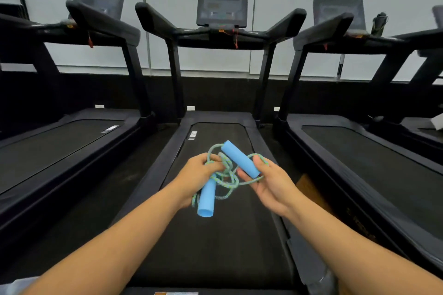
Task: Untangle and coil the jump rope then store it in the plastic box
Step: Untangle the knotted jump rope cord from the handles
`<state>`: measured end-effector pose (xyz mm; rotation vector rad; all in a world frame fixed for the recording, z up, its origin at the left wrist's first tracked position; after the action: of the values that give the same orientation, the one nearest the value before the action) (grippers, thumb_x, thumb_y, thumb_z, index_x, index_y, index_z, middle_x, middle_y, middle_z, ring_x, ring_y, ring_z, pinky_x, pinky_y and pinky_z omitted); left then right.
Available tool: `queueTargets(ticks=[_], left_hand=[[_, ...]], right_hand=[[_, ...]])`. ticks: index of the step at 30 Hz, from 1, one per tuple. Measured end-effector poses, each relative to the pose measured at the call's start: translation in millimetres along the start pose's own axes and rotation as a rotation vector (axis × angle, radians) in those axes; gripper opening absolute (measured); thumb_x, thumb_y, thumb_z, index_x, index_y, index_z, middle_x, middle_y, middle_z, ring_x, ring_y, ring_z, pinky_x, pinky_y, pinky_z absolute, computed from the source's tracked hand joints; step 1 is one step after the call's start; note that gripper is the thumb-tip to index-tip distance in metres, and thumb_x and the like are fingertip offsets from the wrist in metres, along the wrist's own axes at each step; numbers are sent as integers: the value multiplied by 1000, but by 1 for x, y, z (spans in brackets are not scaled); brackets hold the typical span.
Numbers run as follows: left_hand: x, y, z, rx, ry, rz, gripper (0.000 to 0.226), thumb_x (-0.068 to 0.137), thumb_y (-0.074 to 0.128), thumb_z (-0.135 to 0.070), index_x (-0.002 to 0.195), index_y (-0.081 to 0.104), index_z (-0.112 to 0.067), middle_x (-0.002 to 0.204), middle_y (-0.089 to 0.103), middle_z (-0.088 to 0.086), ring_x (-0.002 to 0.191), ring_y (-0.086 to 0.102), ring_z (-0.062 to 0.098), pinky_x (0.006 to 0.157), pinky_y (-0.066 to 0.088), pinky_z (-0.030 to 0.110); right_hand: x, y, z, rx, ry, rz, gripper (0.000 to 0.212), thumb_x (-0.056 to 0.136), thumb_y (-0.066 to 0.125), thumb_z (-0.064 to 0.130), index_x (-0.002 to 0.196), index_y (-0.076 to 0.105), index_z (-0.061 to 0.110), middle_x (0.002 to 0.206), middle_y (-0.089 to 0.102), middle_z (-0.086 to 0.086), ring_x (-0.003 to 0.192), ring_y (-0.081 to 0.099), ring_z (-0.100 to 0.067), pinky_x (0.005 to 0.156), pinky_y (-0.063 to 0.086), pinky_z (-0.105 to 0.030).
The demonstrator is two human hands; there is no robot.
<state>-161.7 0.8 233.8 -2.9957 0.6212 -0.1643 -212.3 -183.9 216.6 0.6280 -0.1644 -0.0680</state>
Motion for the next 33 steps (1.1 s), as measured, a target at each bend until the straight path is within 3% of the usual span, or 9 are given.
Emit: queueTargets(ticks=[3, 5, 9, 15, 19, 24, 27, 29, 33], left_hand=[[10, 4, -14, 24, 128, 49, 15, 95, 69, -12, 110, 71, -16, 86, 76, 4, 70, 72, 14, 59, 56, 28], [17, 6, -19, 41, 177, 34, 11, 95, 72, -18, 106, 73, -17, 86, 77, 3, 76, 73, 16, 66, 58, 34], [28, 4, -18, 76, 183, -33, 12, 94, 74, -23, 97, 76, -12, 95, 77, 18, 82, 75, 25, 83, 62, 53], [34, 7, -31, 194, 223, 57, 19, 90, 79, -20, 108, 77, -16, 99, 79, 14, 92, 78, 31, 83, 64, 45], [34, -9, -33, 196, 231, 1, 45, 82, 84, -23, 124, 70, -30, 116, 74, 7, 93, 77, 19, 84, 62, 33], [35, -17, -34, 184, 285, -27, 41, 80, 86, -6, 115, 67, -15, 110, 70, 11, 83, 68, 12, 75, 61, 25], [39, -20, -34, 136, 329, -62, 46, 73, 88, -6, 104, 54, -8, 100, 63, 10, 77, 63, 12, 68, 58, 27], [44, -22, -35, 141, 361, -118, 50, 70, 88, -16, 98, 49, -7, 93, 60, 9, 76, 59, 16, 67, 54, 34], [52, -19, -45, 60, 458, -192, 37, 79, 86, -2, 101, 57, -1, 91, 67, 7, 78, 62, 16, 75, 57, 41]], right_hand=[[13, -2, -5, -15, -62, -85, 15, 101, 61, 17, 104, 53, 6, 98, 68, -15, 82, 78, -26, 70, 63, -33], [16, 1, -10, -127, -70, -52, 29, 92, 68, 22, 115, 56, 7, 95, 72, -13, 79, 76, -22, 69, 62, -34], [22, 3, -11, -460, -38, 64, 31, 101, 65, 25, 129, 68, 11, 119, 76, -14, 99, 73, -23, 80, 59, -35], [33, 0, 17, -826, -93, 113, 22, 101, 67, 32, 116, 76, 18, 109, 79, -2, 100, 74, -20, 88, 57, -36], [37, -12, 42, -1003, -188, -9, 31, 103, 60, 45, 101, 77, 20, 88, 74, 5, 79, 67, -5, 73, 50, -23], [45, -18, 49, -848, -251, -49, 31, 96, 72, 39, 122, 65, 22, 84, 75, -6, 73, 70, -19, 72, 60, -40], [46, -15, 50, -679, -272, -96, 25, 94, 77, 28, 103, 57, 16, 79, 70, -9, 62, 62, -20, 58, 53, -35], [51, -17, 53, -624, -301, -128, 16, 91, 79, 21, 94, 65, 14, 82, 64, -7, 59, 56, -14, 57, 48, -30], [57, -18, 60, -656, -336, -145, 22, 85, 84, 13, 103, 74, 19, 88, 66, -5, 63, 57, -9, 60, 48, -26]])
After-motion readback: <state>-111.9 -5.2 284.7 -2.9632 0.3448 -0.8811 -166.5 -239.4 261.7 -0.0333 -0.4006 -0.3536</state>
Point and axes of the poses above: each hand's wrist, its own x-axis towards the middle knuckle, its own y-axis out of the palm, z = x × y, the point moved 3 cm from there along x, towards the middle knuckle
